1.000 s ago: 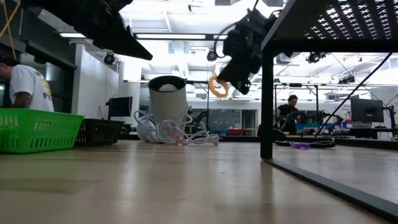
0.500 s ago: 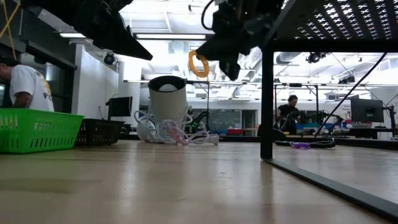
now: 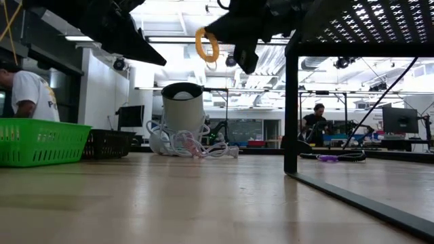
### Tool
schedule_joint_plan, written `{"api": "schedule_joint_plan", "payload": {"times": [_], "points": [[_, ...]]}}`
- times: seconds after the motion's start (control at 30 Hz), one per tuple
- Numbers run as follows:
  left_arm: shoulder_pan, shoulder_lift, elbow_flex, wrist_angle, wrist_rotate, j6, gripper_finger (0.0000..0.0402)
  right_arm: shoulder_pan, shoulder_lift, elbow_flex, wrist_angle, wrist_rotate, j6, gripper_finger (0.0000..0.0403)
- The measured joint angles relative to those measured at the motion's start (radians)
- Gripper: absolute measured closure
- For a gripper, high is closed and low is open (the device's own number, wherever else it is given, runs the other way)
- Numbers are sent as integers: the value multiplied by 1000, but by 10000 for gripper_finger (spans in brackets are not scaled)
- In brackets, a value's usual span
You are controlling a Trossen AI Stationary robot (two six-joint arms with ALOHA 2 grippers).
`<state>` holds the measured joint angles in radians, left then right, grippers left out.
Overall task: Pick & Place Office Desk Supplies
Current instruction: Put the yellow coil keychain into the black bin
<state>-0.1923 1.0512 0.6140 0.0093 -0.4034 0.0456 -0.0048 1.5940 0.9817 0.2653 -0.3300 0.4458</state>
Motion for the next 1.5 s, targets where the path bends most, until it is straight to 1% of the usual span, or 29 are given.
{"api": "schedule_joint_plan", "payload": {"times": [0.07,0.33,0.6,1.07,1.3,1.5], "points": [[0,0,0,0,0,0,270,-1,0,0,16,-17,5,394],[0,0,0,0,0,0,270,-2,0,0,60,-16,29,394],[0,0,-1,68,0,0,270,-2,0,0,61,-15,29,394],[0,0,-1,74,6,7,270,-2,0,0,62,-13,22,394],[0,5,-1,153,9,11,270,-2,0,0,83,-13,22,394],[0,12,0,232,10,99,270,-5,0,0,113,-12,21,394]]}}
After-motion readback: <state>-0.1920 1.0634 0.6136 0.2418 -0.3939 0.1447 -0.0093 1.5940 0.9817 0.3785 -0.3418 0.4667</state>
